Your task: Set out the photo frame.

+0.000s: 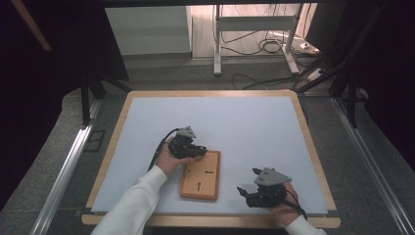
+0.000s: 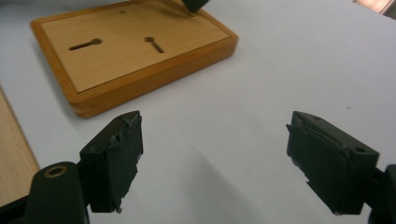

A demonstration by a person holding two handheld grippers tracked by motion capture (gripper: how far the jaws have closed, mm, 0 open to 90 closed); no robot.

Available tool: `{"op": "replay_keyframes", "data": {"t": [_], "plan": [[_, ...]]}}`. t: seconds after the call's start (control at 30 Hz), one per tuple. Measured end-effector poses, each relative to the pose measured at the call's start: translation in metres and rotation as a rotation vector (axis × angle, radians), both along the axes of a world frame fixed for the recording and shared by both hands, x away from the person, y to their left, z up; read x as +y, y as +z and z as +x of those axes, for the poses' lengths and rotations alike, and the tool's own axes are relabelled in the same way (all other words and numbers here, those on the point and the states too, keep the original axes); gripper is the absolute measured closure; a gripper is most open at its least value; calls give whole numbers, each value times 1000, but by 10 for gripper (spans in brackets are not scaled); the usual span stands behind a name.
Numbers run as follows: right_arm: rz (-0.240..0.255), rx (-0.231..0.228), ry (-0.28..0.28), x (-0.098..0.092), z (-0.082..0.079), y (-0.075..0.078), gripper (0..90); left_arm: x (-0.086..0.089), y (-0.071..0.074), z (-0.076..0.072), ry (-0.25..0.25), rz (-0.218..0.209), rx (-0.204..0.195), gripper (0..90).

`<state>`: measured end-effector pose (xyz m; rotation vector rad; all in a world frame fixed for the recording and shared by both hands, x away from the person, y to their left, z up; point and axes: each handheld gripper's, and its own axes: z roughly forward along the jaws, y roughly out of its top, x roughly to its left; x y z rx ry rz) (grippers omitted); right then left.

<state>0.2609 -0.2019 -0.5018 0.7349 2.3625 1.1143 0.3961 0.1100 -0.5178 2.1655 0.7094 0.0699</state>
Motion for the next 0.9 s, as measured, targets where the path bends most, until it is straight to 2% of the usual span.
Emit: {"op": "replay_keyframes", "data": {"t": [0.1,0.13,0.2,0.47,0.73,0.9], "plan": [[-23,-9,23,8,-3,-1,173,0,0,1,4,-14,9,832],[-27,-8,29,11,-4,-1,171,1,0,2,-5,-3,9,833],[-32,-7,42,16,-6,-2,164,0,0,2,2,-19,21,832],[-63,-25,81,36,-11,-4,135,2,1,8,1,-21,64,832],[-131,-56,127,62,-16,-8,116,3,0,14,-8,-44,101,830],[-187,-94,144,80,-17,-14,106,4,0,16,-12,-47,105,829]]}}
